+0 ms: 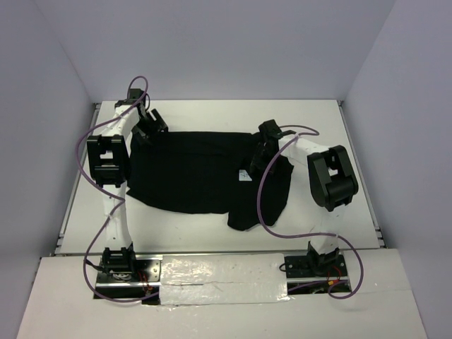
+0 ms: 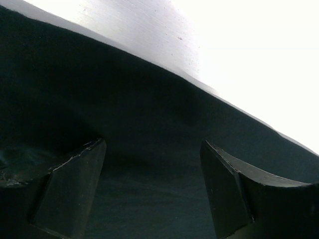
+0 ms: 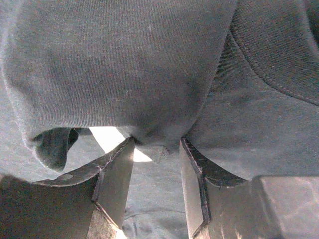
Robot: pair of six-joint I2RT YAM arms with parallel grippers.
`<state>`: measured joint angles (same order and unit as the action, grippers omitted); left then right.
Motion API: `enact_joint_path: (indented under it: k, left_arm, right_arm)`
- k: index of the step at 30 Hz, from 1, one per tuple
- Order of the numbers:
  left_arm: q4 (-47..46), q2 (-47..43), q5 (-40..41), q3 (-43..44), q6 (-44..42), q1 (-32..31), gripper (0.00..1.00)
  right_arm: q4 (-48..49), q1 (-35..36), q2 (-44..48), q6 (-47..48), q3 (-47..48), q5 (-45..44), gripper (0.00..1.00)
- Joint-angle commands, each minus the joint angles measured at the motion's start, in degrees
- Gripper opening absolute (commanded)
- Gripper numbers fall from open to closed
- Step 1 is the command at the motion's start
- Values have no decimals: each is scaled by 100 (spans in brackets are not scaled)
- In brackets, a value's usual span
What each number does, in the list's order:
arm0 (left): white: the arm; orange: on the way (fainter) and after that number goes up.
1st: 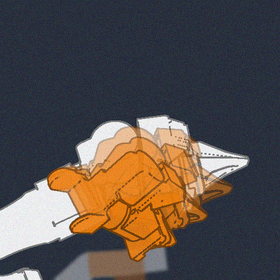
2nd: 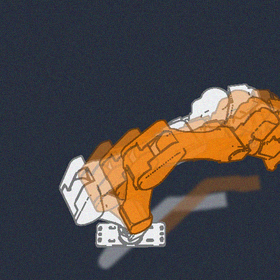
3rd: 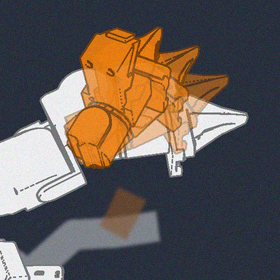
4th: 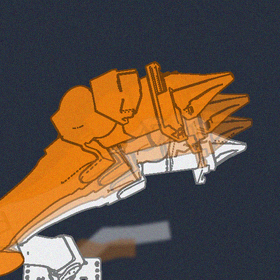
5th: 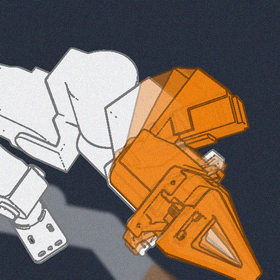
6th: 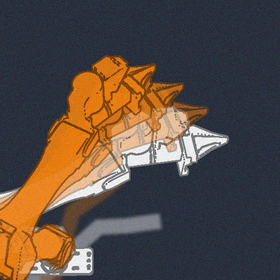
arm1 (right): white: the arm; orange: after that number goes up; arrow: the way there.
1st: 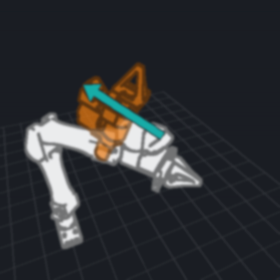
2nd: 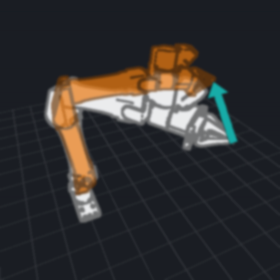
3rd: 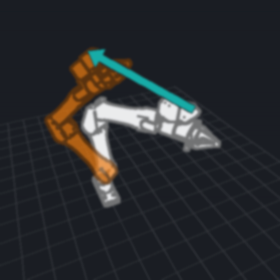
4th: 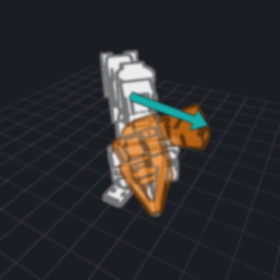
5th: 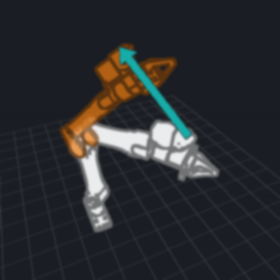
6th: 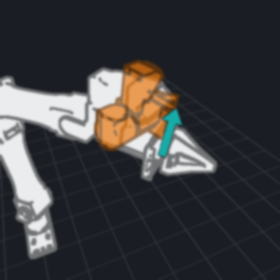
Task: Fold and stack the t-shirts
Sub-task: Fold the tshirt
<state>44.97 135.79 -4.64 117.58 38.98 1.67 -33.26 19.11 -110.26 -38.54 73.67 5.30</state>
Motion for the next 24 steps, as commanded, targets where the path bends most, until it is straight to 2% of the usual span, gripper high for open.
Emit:
enact_joint_path:
  k: [1, 8, 11, 12, 14, 17, 18, 19, 24]
  left_arm:
    - [337, -149, 148, -104, -110, 9, 90]
    - [354, -114, 131, -33, -119, 9, 91]
    - [355, -140, 157, -60, -128, 9, 90]
    - [346, -158, 157, -86, -136, 9, 91]
    - [337, -140, 148, -112, -136, 17, 91]
    - [328, -140, 157, -156, -136, 17, 90]
    - [328, -158, 166, -156, -136, 17, 90]
    - [328, -149, 174, -148, -136, 26, 90]
    - [354, -131, 183, -78, -154, 26, 90]
  right_arm:
    - [47, 5, 268, -109, -221, -179, 50]
    - [205, 14, 154, -153, -318, -82, 46]
    - [223, 31, 136, -180, -327, -73, 37]
    - [232, 31, 136, -197, -327, -99, 29]
    - [241, 48, 119, -206, -283, -99, 24]
    - [170, 48, 136, -206, -195, -187, 11]
    - [153, 49, 206, -215, -178, -222, 2]
    - [118, 49, 241, -215, -169, -344, 0]
    - [-154, 49, 470, -57, -19, -521, 5]
